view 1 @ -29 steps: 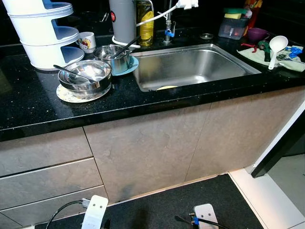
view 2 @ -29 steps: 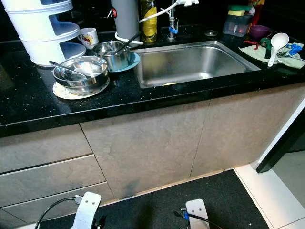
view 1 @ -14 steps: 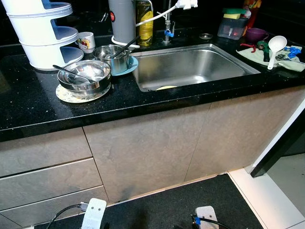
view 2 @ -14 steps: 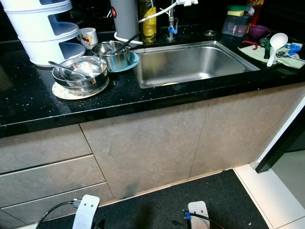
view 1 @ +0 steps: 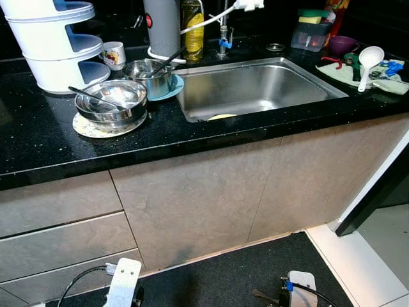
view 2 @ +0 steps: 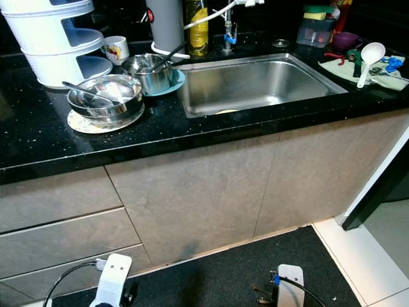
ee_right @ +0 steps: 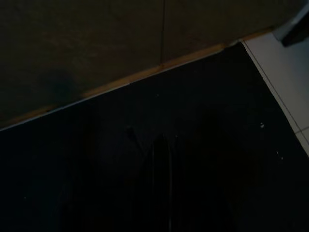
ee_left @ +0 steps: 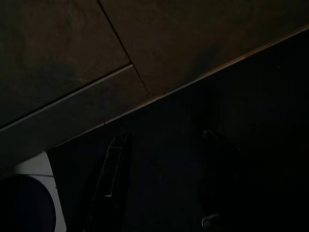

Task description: Kitchen organization

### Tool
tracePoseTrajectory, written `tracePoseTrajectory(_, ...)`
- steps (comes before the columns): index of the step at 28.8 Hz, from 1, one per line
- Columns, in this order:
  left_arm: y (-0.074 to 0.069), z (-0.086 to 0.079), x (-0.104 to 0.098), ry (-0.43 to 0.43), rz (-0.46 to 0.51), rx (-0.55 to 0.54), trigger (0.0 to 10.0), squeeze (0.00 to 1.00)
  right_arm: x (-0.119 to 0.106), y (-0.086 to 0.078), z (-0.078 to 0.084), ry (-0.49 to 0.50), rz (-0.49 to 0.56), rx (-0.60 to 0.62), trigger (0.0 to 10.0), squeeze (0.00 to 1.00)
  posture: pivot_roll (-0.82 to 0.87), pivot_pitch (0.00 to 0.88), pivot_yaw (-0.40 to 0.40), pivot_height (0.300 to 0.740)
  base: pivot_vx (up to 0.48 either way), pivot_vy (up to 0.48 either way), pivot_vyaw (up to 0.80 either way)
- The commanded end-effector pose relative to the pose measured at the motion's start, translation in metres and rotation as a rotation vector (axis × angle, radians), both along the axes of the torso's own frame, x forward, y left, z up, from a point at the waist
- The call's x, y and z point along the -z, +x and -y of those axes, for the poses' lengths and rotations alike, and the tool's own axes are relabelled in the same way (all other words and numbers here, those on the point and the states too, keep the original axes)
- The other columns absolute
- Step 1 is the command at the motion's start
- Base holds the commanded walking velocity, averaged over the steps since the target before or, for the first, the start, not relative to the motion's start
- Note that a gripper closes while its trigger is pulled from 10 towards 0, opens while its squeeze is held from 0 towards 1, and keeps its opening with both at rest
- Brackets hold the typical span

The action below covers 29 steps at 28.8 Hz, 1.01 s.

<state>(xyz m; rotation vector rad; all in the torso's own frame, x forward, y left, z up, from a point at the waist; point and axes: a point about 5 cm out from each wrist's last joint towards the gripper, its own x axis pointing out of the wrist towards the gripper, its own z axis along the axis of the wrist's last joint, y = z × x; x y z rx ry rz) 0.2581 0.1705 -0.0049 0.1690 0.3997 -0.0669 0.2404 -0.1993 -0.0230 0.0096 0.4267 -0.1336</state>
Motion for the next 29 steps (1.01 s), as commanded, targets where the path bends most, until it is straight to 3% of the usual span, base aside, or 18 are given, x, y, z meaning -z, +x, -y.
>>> tracePoseTrajectory(1, -0.008, -0.003, 0.009, 0.013, -0.051, 0.017, 10.0, 0.0, 0.003, -0.004, -0.005, -0.015, -0.012, -0.032, 10.0, 0.0, -0.02, 0.187, 0.034, 0.74, 0.0, 0.0, 0.0)
tracePoseTrajectory(10, -0.008, 0.002, 0.007, -0.016, -0.024, 0.04, 10.0, 0.0, -0.002, 0.003, -0.013, -0.027, 0.024, -0.074, 10.0, 0.0, -0.03, 0.189, 0.034, 0.74, 0.0, 0.0, 0.0)
tracePoseTrajectory(14, -0.007, 0.009, 0.006, -0.011, -0.011, 0.08, 10.0, 0.0, -0.003, 0.005, -0.011, -0.044, 0.029, -0.077, 10.0, 0.0, -0.02, 0.188, 0.031, 0.74, 0.0, -0.48, 0.0)
tracePoseTrajectory(16, -0.008, 0.008, 0.01, -0.075, -0.042, 0.016, 10.0, 0.0, -0.004, 0.005, -0.011, -0.047, 0.032, -0.076, 10.0, 0.0, -0.02, 0.188, 0.031, 0.74, 0.0, -0.159, 0.0)
tracePoseTrajectory(29, -0.008, 0.003, 0.01, -0.075, -0.044, -0.004, 10.0, 0.0, -0.005, 0.006, -0.016, -0.048, 0.042, -0.109, 10.0, 0.0, -0.03, 0.194, 0.029, 0.74, 0.0, 0.0, 0.0)
